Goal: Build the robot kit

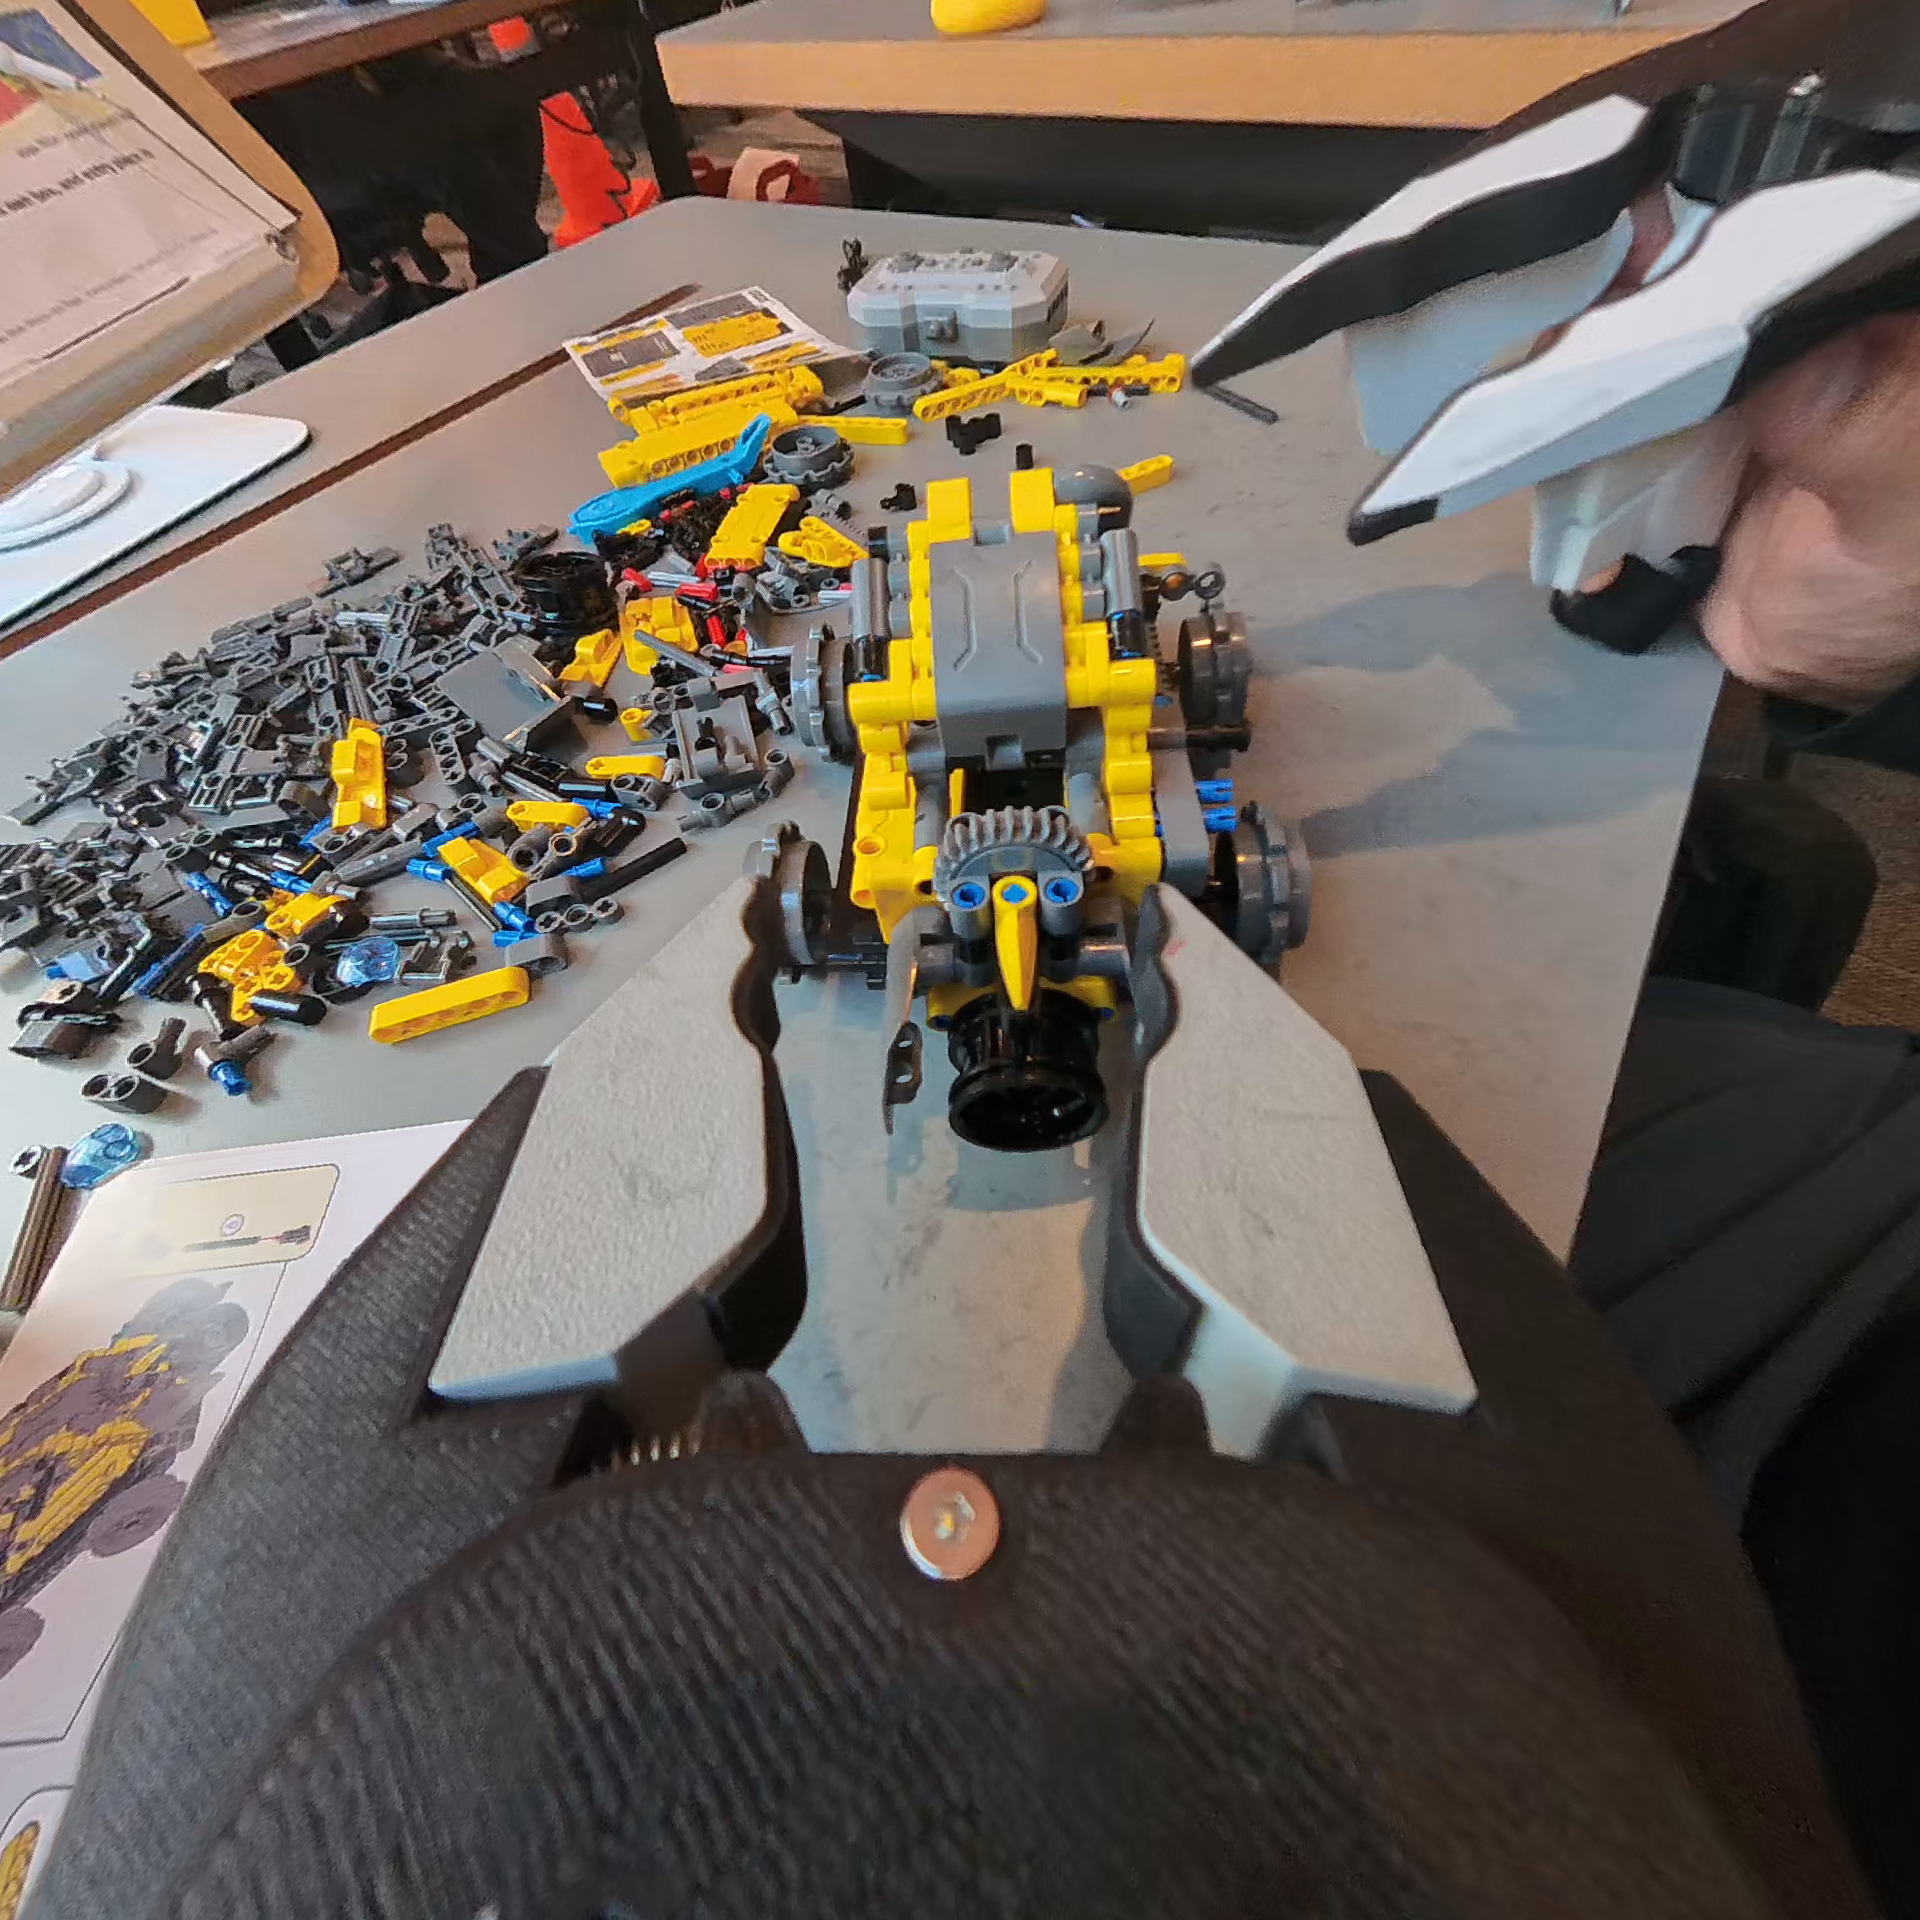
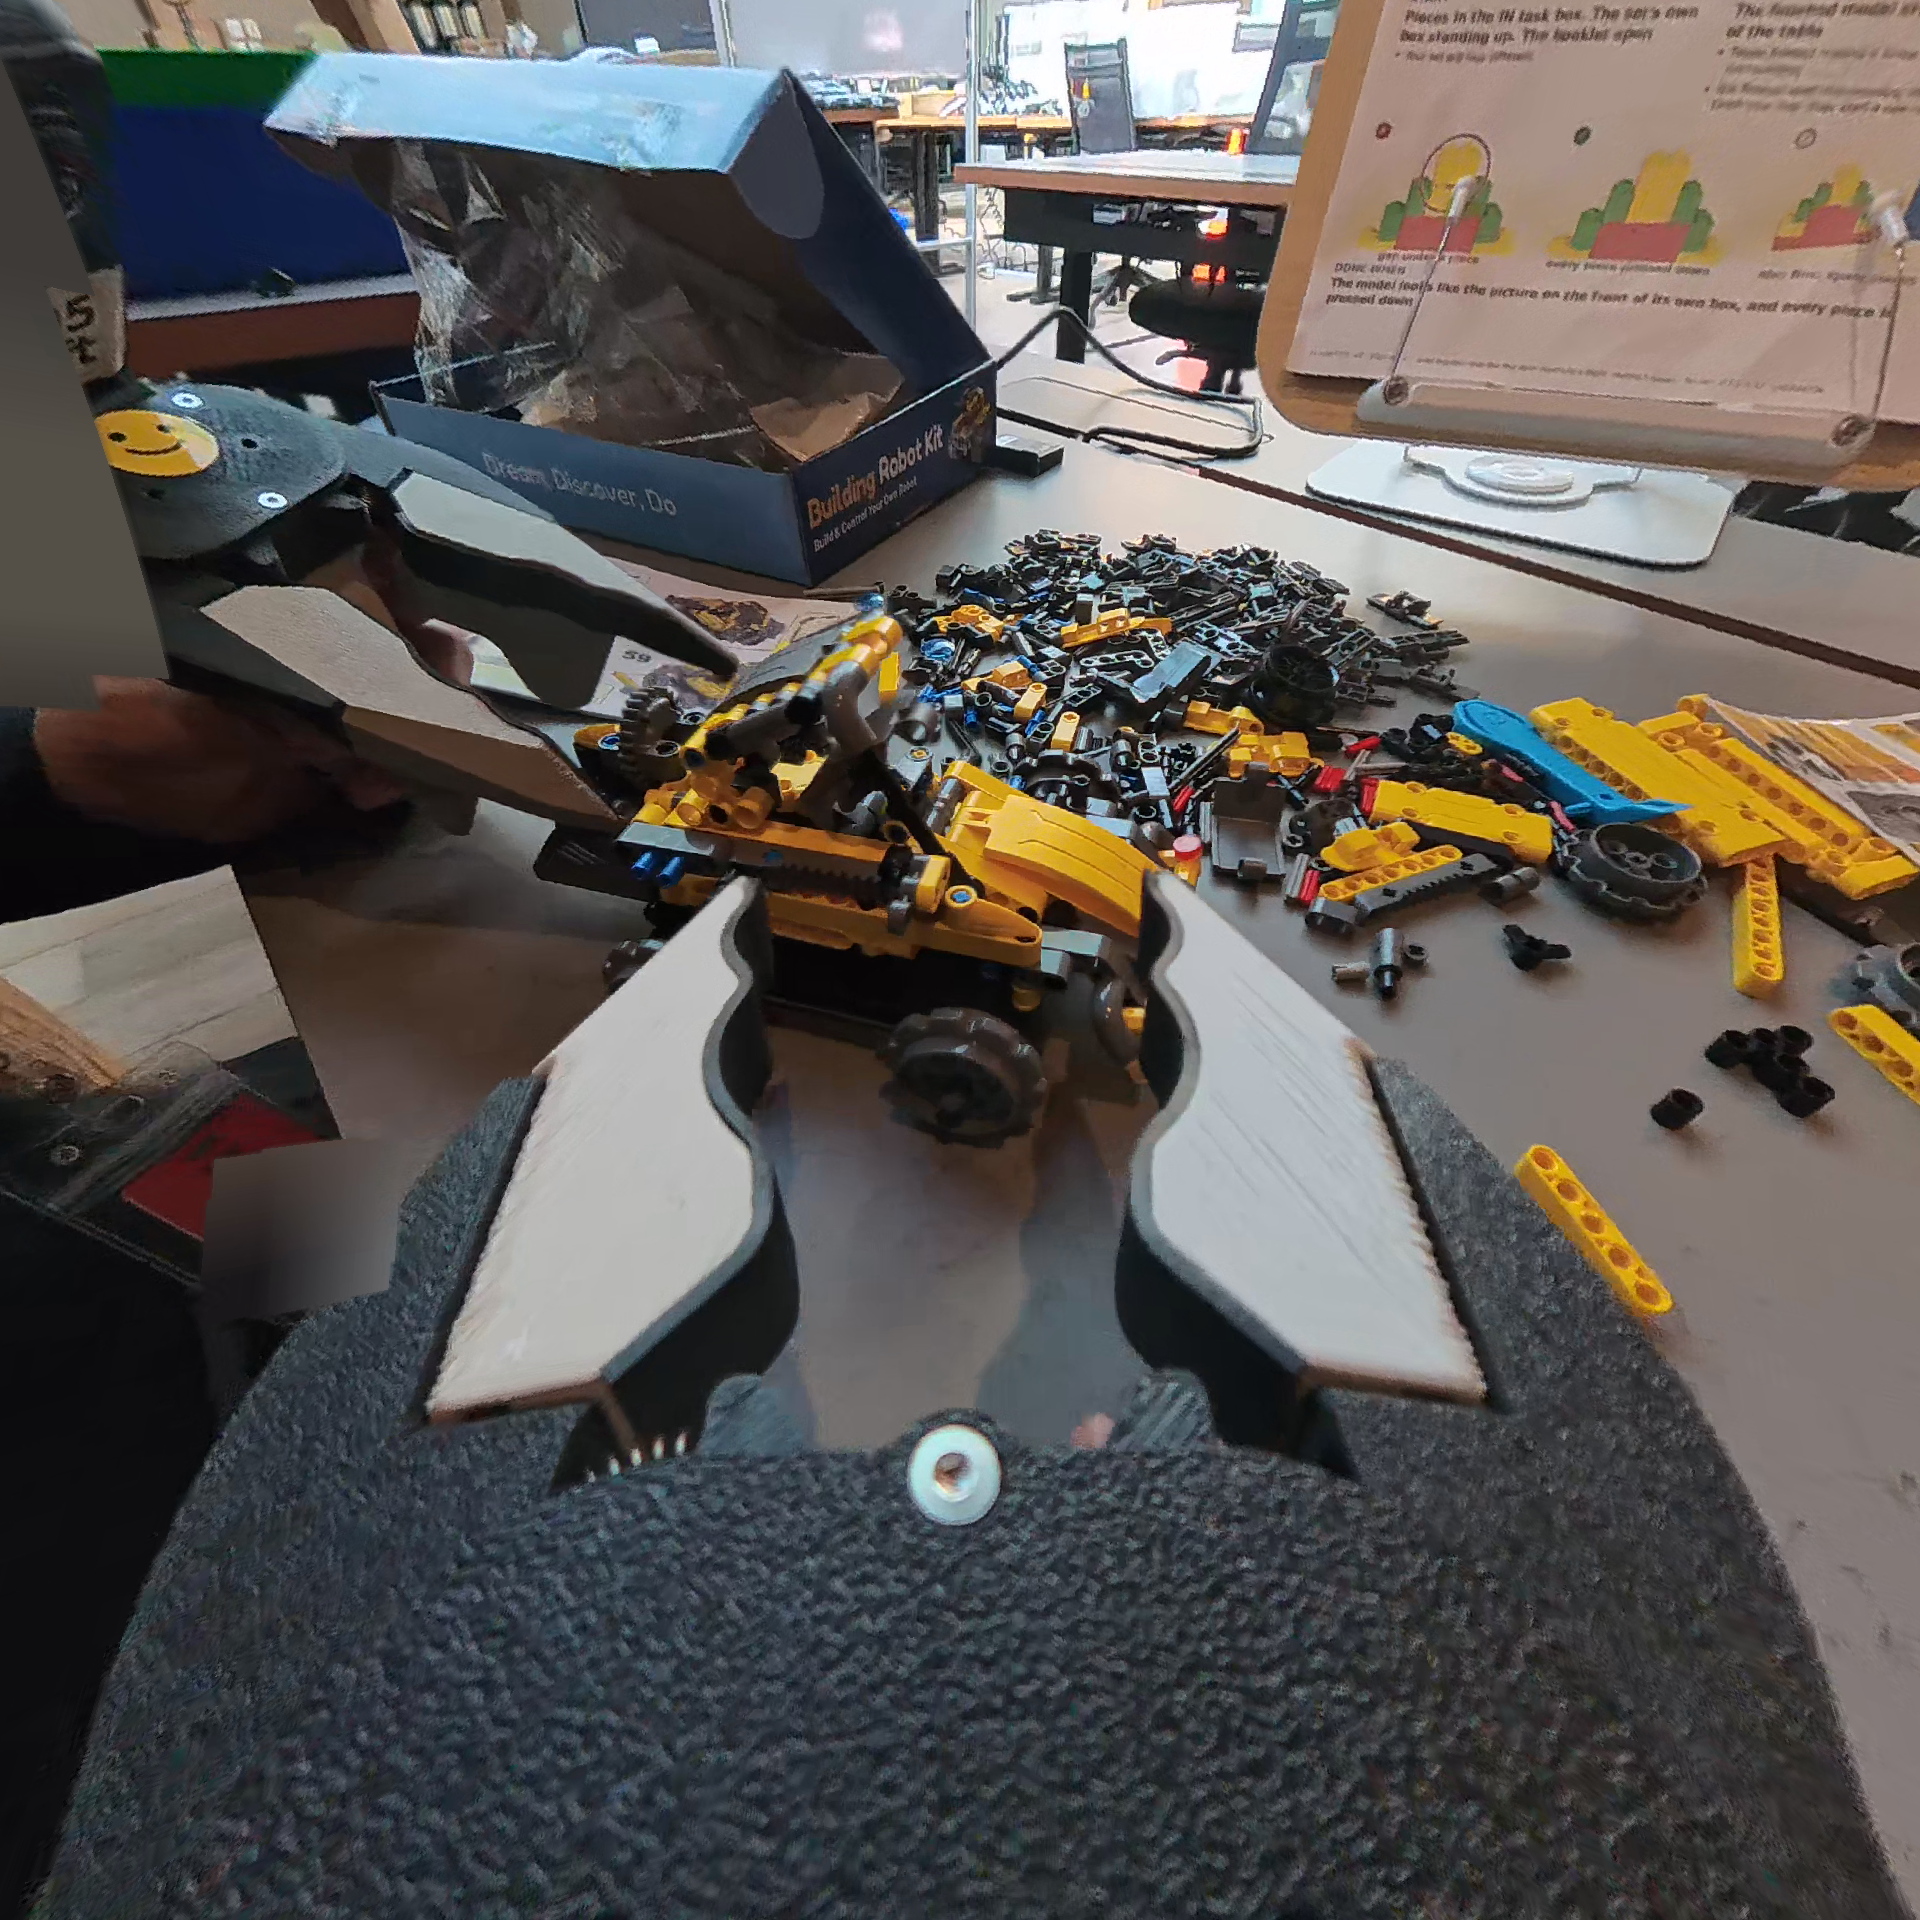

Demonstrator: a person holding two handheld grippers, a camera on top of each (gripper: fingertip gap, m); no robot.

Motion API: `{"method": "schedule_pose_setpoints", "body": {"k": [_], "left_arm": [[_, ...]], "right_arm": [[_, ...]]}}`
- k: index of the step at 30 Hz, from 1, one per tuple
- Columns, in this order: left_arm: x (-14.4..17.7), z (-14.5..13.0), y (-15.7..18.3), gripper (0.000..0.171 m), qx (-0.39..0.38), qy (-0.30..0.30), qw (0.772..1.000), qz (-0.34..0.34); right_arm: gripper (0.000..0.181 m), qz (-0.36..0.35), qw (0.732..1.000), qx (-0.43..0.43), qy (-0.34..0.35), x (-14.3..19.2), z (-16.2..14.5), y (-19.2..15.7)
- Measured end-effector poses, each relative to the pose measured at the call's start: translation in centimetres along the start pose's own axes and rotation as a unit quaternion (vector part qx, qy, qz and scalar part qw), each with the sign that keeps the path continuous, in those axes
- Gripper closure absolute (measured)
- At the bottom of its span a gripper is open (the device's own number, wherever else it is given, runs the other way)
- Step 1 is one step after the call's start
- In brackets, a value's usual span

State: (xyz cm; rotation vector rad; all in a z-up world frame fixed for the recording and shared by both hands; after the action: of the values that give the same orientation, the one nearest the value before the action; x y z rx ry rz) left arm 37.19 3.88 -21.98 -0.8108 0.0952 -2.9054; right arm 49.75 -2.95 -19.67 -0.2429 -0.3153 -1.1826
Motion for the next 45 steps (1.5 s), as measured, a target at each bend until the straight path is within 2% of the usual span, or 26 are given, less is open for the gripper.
{"method": "schedule_pose_setpoints", "body": {"k": [4, 8, 10, 15, 17, 19, 23, 26, 28, 31, 34, 36, 38, 40, 42, 45], "left_arm": [[0.6, 0.4, 0.0, 0.095, 0.019, 0.024, 0.999, -0.028], [0.9, 0.3, 0.6, 0.083, 0.024, 0.024, 0.998, -0.057], [0.6, 0.2, 1.0, 0.076, 0.031, 0.009, 0.998, -0.061], [-1.1, 0.1, 1.6, 0.064, 0.052, -0.043, 0.996, -0.059], [-1.5, 0.3, 1.3, 0.065, 0.047, -0.054, 0.996, -0.044], [-1.8, 0.1, 0.7, 0.065, 0.037, -0.067, 0.997, -0.027], [-2.7, -0.3, 1.0, 0.064, 0.041, -0.091, 0.994, -0.037], [-2.9, -0.2, 1.0, 0.065, 0.033, -0.092, 0.994, -0.045], [-2.9, -0.2, 0.7, 0.065, 0.03, -0.096, 0.994, -0.05], [-3.2, -0.2, 0.2, 0.061, 0.026, -0.11, 0.992, -0.057], [-3.3, 0.2, 0.5, 0.061, 0.026, -0.109, 0.991, -0.076], [-3.4, 0.1, 0.5, 0.061, 0.028, -0.105, 0.991, -0.075], [-3.4, 0.0, 0.4, 0.063, 0.022, -0.098, 0.992, -0.072], [-3.5, 0.0, 0.3, 0.066, 0.023, -0.094, 0.993, -0.066], [-3.6, 0.2, 0.3, 0.061, 0.036, -0.1, 0.992, -0.063], [-3.7, 0.8, 0.5, 0.064, 0.034, -0.092, 0.993, -0.058]], "right_arm": [[0.112, -0.041, 0.994, 0.099, 0.016, 0.2, 0.4, -1.4], [0.112, -0.079, 0.972, 0.218, -0.032, -0.9, -0.5, -2.8], [0.117, -0.122, 0.943, 0.302, -0.061, -1.3, -0.8, -2.9], [0.126, -0.215, 0.845, 0.479, -0.102, -2.7, -1.1, -2.8], [0.137, -0.233, 0.823, 0.51, -0.087, -3.1, -0.8, -3.1], [0.146, -0.233, 0.817, 0.523, -0.067, -3.4, -0.5, -3.7], [0.151, -0.207, 0.831, 0.512, -0.067, -4.3, -1.4, -4.2], [0.172, -0.154, 0.846, 0.504, -0.083, -4.3, -2.6, -4.9], [0.179, -0.116, 0.857, 0.492, -0.097, -3.8, -2.9, -5.2], [0.179, -0.111, 0.873, 0.467, -0.087, -2.8, -1.6, -4.5], [0.159, -0.07, 0.901, 0.417, -0.096, -2.8, -1.2, -4.9], [0.165, -0.041, 0.928, 0.356, -0.101, -3.0, -1.3, -5.5], [0.162, -0.034, 0.947, 0.299, -0.113, -3.4, -1.4, -5.5], [0.162, -0.044, 0.954, 0.273, -0.12, -3.7, -1.6, -5.1], [0.163, -0.047, 0.954, 0.266, -0.133, -4.2, -2.1, -4.8], [0.175, -0.042, 0.952, 0.276, -0.121, -4.2, -2.1, -5.4]]}}
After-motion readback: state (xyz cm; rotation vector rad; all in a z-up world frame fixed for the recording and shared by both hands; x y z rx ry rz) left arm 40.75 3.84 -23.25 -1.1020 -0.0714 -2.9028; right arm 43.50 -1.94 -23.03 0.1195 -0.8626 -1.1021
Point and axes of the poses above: each gripper's, where its closed fingertips meet, x back along the fingers, z out of its top, y = z × x across the jaws, the point moved 2 cm from there along x, back along the fingers, and after that the axes turned 8 degrees about -y, right-handed, at the moved point
